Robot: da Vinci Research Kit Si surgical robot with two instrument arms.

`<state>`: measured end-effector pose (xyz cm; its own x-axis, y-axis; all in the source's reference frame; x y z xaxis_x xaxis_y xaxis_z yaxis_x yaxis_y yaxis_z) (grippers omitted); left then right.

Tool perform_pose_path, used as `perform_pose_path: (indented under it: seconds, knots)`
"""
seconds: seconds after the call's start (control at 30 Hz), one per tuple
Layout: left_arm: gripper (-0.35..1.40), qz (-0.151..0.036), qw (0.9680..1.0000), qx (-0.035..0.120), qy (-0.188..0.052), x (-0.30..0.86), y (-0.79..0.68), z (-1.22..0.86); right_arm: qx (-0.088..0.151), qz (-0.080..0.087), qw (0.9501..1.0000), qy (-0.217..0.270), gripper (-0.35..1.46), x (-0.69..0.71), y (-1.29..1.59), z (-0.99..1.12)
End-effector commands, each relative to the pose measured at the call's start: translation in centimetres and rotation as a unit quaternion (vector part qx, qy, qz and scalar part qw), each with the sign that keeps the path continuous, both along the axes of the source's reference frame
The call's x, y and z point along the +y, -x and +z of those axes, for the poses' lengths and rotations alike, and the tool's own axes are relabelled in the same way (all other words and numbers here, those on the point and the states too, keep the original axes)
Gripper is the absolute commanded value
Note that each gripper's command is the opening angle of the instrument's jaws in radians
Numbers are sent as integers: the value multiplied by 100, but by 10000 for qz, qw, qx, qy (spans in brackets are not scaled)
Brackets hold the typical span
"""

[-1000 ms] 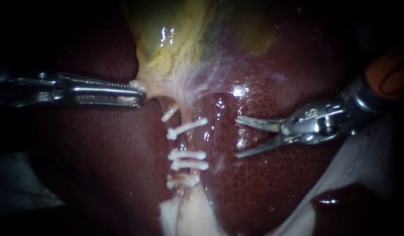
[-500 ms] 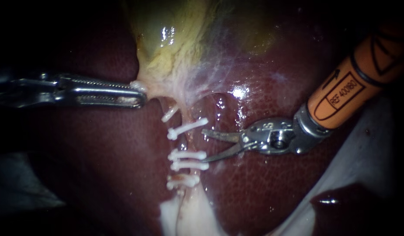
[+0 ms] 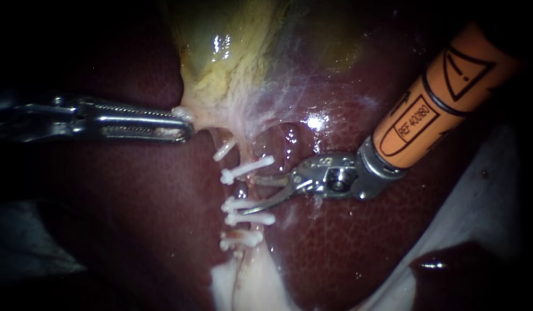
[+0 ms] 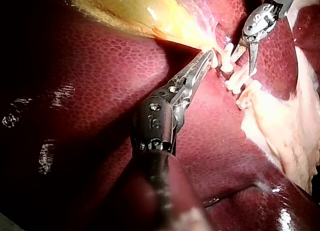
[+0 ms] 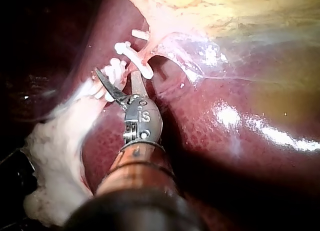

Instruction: Go to the cutting position right tube

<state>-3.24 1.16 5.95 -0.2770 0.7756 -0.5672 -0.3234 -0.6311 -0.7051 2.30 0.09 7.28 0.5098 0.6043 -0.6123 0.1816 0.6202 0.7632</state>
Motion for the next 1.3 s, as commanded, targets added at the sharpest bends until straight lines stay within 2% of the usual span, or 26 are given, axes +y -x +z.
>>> perform_pose_path:
  seconds: [0.03,0.2,0.3,0.53,0.73,1.1,1.3]
  knots:
    - [-35,0,10000,0,0,0,0,0,100,-48,9999,-10,130,0,-2,0]
    - [-35,-1,10000,0,0,0,0,0,419,-151,9989,-150,128,0,-12,2]
    - [-35,-1,10000,0,0,0,0,0,538,-153,9983,-168,127,1,-20,2]
    - [-35,-4,10000,3,1,0,2,1,777,77,9965,-309,125,5,-43,4]
    - [-35,-5,10000,3,2,0,2,1,715,289,9959,-483,125,5,-57,3]
    - [-35,-5,10000,4,3,0,2,1,623,345,9943,-798,130,-4,-66,-15]
    - [-35,0,10000,1,3,0,1,1,623,362,9930,-935,133,-1,-66,-37]
